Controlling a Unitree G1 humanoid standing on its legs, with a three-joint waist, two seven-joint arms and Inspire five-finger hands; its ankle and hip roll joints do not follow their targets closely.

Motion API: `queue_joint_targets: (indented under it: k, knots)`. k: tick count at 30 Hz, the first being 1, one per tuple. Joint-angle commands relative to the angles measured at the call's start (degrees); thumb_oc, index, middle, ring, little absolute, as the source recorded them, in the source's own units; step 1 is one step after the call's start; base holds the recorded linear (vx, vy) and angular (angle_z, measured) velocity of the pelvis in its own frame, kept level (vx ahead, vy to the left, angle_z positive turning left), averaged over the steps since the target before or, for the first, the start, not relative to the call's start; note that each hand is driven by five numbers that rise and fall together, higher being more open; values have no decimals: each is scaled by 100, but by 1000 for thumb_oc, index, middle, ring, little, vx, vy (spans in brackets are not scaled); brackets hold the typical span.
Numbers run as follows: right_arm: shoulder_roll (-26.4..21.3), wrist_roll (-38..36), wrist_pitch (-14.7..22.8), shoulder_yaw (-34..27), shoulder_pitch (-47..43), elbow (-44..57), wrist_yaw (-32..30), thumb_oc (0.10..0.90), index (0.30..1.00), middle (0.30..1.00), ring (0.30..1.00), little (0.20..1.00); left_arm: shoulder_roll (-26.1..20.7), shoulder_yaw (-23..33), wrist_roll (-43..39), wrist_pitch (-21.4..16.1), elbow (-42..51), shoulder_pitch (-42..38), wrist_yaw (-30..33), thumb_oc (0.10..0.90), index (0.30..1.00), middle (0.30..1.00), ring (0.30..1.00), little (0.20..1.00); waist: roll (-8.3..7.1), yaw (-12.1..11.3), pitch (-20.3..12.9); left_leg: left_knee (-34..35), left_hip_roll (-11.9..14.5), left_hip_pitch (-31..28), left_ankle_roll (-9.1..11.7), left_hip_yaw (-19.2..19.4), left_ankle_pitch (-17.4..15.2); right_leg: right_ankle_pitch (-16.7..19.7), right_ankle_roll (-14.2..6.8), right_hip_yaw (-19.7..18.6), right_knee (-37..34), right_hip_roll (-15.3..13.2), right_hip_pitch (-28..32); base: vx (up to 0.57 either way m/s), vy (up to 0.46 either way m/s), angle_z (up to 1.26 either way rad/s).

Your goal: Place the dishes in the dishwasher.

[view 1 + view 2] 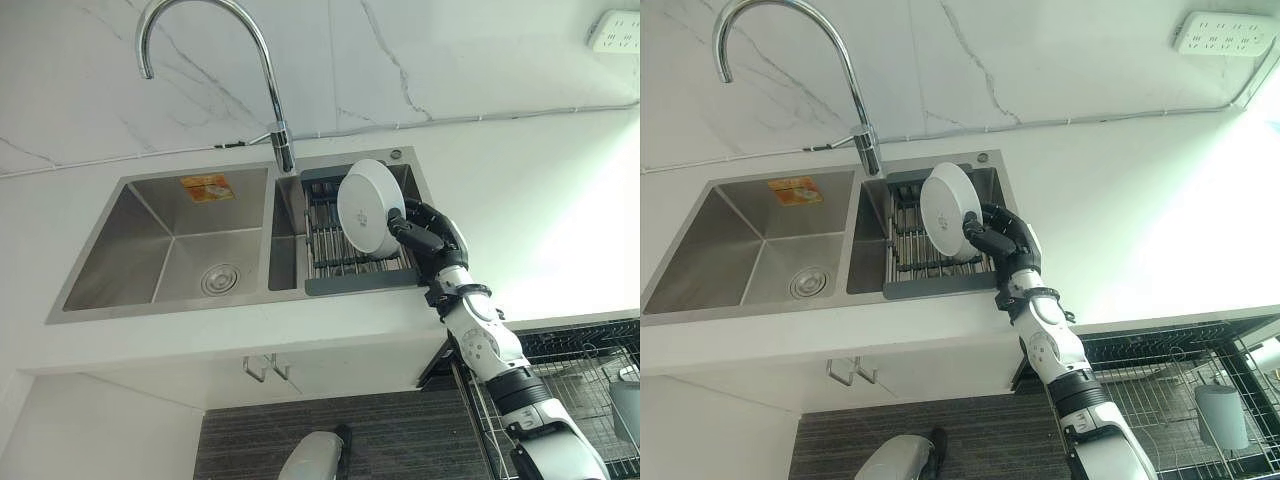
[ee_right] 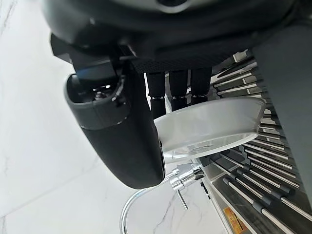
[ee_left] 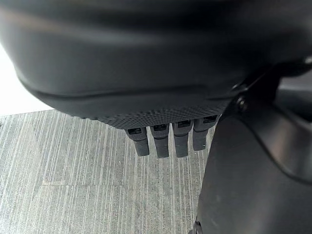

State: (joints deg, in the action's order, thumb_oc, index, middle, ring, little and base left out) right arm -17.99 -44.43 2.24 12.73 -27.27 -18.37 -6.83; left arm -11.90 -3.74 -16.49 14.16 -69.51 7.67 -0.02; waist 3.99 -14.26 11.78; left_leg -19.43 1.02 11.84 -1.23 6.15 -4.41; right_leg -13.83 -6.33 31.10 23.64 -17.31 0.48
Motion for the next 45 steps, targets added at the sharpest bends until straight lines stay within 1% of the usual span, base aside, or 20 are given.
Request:
queue_joint_targets:
  k: [1, 7, 8, 9, 10, 11, 12, 13, 14, 15, 20, 23, 26, 29, 31, 32, 35, 39, 43, 45]
  knots:
    - [99, 64, 573, -223, -507, 283, 104, 400, 300, 300, 300, 300, -125, -157, 150, 178, -186, 129, 166, 800, 900, 900, 900, 900, -108, -48, -77, 224, 231, 3, 288, -1, -677, -48, -284, -178, -645, 23, 327, 0, 0, 0]
    - [120, -194, 734, -219, -476, 286, 222, 400, 300, 300, 300, 300, -135, -159, 164, 139, -221, 128, 164, 800, 900, 900, 900, 900, -132, -35, -89, 224, 254, -13, 281, 45, -684, -37, -303, -183, -645, 17, 329, -6, -2, 0]
    - [150, -389, 814, -216, -473, 316, 327, 400, 300, 300, 300, 300, -135, -159, 162, 117, -231, 128, 161, 800, 900, 900, 900, 900, -138, -30, -88, 224, 263, -20, 279, 59, -685, -34, -308, -183, -645, 17, 331, -145, 9, 0]
    - [227, -809, 971, -234, -499, 425, 596, 400, 300, 300, 300, 300, -141, -174, 183, 63, -255, 111, 154, 800, 900, 900, 900, 900, -122, -18, -93, 224, 283, 34, 226, 113, -575, 78, -276, -104, -645, 11, 276, -78, -27, 0]
    - [272, -866, 1019, -225, -502, 509, 653, 400, 300, 300, 300, 300, -134, -176, 184, 43, -262, 118, 162, 800, 900, 900, 900, 900, -162, -15, -100, 224, 277, -37, 274, 97, -697, -30, -323, -182, -645, 17, 323, -168, 4, 0]
    - [326, -1004, 1130, -214, -510, 637, 783, 400, 300, 300, 300, 300, -143, -175, 215, 11, -275, 107, 145, 800, 900, 900, 900, 900, -141, -5, -104, 224, 294, 15, 221, 146, -585, 84, -287, -102, -645, 12, 270, -141, -53, -9]
    - [475, -1368, 1297, -162, -517, 994, 1108, 400, 300, 300, 300, 300, -148, -182, 240, -49, -312, 73, 141, 800, 900, 900, 900, 900, -191, 19, -148, 224, 312, -17, 210, 201, -617, 92, -312, -110, -645, 5, 243, -136, -52, -15]
    - [493, -1425, 1306, -152, -514, 1055, 1149, 400, 300, 300, 300, 300, -149, -173, 248, -48, -322, 68, 140, 800, 900, 900, 900, 900, -229, 22, -166, 224, 304, -91, 258, 180, -739, -12, -362, -192, -645, 10, 288, -102, -111, -21]
    - [548, -1691, 1356, -132, -518, 1362, 1362, 400, 300, 300, 300, 300, -142, -175, 260, -112, -388, 41, 141, 800, 900, 900, 900, 900, -271, 63, -200, 224, 323, -154, 243, 236, -772, 10, -370, -216, -645, 18, 266, -158, -82, -17]
    - [569, -1842, 1404, -125, -476, 1676, 1473, 400, 300, 300, 300, 300, -127, -191, 267, -195, -451, 26, 160, 800, 900, 900, 900, 900, -285, 122, -224, 224, 351, -158, 182, 326, -692, 143, -323, -183, -645, 23, 169, -255, -62, -16]
    - [562, -2126, 1448, -197, -334, 2294, 1589, 400, 300, 300, 300, 300, -100, -248, 336, -284, -512, -8, 230, 800, 900, 900, 900, 900, -362, 292, -277, 224, 390, -347, 157, 459, -786, 193, -306, -375, -645, 75, 61, -117, -54, -25]
    - [549, -2338, 1479, -288, -197, 2736, 1518, 400, 300, 300, 300, 300, -73, -333, 304, -306, -576, -51, 322, 800, 900, 900, 900, 900, -413, 491, -325, 224, 460, -507, 158, 650, -847, 225, -289, -573, -645, 131, -28, -123, -82, -32]
    - [497, -2365, 1629, -390, -31, 3067, 1391, 400, 300, 300, 300, 300, -53, -390, 365, -348, -630, -77, 422, 800, 900, 900, 900, 900, -455, 671, -366, 224, 500, -628, 164, 788, -888, 229, -269, -770, -645, 196, -93, -93, -78, -54]
    - [427, -2281, 1855, -508, 189, 3385, 1344, 400, 300, 300, 300, 300, -36, -427, 320, -490, -681, -74, 480, 800, 900, 900, 900, 900, -482, 883, -384, 224, 584, -744, 182, 957, -905, 217, -230, -965, -645, 291, -153, -86, -61, -46]
    - [390, -2271, 2095, -632, 346, 3539, 1197, 400, 300, 300, 300, 300, -16, -438, 362, -582, -687, -64, 526, 800, 900, 900, 900, 900, -490, 1019, -388, 224, 648, -800, 194, 1059, -905, 198, -199, -1052, -645, 360, -157, -71, -43, -52]
    - [326, -2448, 2238, -870, 648, 3716, 1225, 400, 300, 300, 300, 300, 6, -426, 419, -630, -649, -71, 584, 800, 900, 900, 900, 900, -484, 1175, -394, 224, 687, -832, 200, 1111, -920, 163, -167, -1154, -645, 439, -161, -61, -37, -50]
    - [172, -2486, 2411, -1225, 1079, 3918, 1143, 400, 300, 300, 300, 300, 8, -437, 584, -725, -532, -74, 640, 800, 900, 900, 900, 900, -466, 1391, -400, 224, 742, -866, 218, 1202, -926, 143, -134, -1279, -645, 511, -180, -43, -37, -48]
    - [36, -2498, 2334, -1772, 1614, 4050, 964, 400, 300, 300, 300, 300, -31, -506, 777, -717, -169, -180, 642, 800, 900, 900, 900, 900, -440, 1716, -387, 224, 822, -948, 240, 1421, -949, 140, -116, -1394, -645, 522, -219, -11, -30, -48]
    - [5, -2519, 2233, -2041, 1839, 3930, 952, 400, 300, 300, 300, 300, -61, -573, 826, -690, 58, -253, 622, 800, 900, 900, 900, 900, -423, 1858, -354, 224, 849, -969, 242, 1496, -951, 134, -85, -1438, -645, 531, -240, 7, -9, -25]
    - [-58, -2522, 2159, -2210, 1993, 3784, 949, 400, 300, 300, 300, 300, -119, -637, 1015, -642, 272, -367, 571, 800, 900, 900, 900, 900, -399, 1960, -296, 224, 865, -947, 258, 1505, -922, 133, -36, -1486, -645, 567, -281, 15, -10, -13]
